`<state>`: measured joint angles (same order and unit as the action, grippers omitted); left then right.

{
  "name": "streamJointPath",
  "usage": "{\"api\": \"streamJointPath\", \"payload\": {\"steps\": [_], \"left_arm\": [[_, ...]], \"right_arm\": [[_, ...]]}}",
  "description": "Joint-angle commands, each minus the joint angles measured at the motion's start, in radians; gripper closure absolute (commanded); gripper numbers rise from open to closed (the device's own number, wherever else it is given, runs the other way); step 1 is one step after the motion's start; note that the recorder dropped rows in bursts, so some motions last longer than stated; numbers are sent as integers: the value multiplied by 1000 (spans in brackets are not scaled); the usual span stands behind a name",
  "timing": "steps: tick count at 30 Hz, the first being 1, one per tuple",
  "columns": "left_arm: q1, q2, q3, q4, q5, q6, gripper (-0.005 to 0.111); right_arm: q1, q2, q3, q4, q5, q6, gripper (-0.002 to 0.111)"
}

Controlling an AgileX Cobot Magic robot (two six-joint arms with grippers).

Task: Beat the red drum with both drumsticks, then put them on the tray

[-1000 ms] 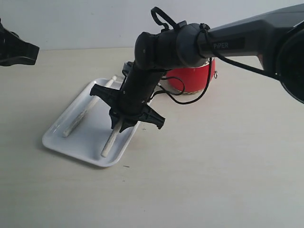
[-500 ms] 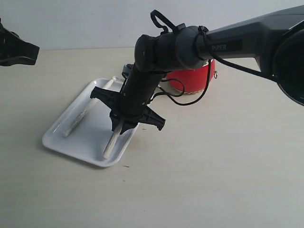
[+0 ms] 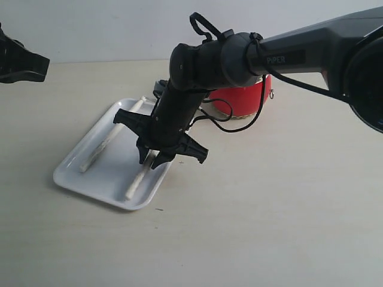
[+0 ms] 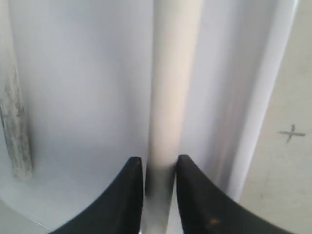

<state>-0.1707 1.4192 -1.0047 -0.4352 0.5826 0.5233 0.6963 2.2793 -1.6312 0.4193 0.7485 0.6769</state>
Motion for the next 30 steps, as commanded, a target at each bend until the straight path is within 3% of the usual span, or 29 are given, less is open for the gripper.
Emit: {"api": "streamJointPath", "payload": {"steps": [1, 8, 18, 24, 30], "left_arm": [[1, -9, 4, -10, 2, -1, 107], [1, -9, 4, -10, 2, 1, 107], [1, -9, 15, -10, -2, 11, 107], [1, -9, 20, -10, -9, 26, 107], [1, -9, 20, -23, -7, 26, 107]], "right_arm": [[1, 1, -2, -5, -14, -21, 72], [1, -6, -2, -5, -19, -40, 62], [-6, -164, -2, -12, -33, -280, 62], [-71, -305, -2, -9, -27, -438, 62], [-167, -401, -2, -15, 95, -667, 62]]}}
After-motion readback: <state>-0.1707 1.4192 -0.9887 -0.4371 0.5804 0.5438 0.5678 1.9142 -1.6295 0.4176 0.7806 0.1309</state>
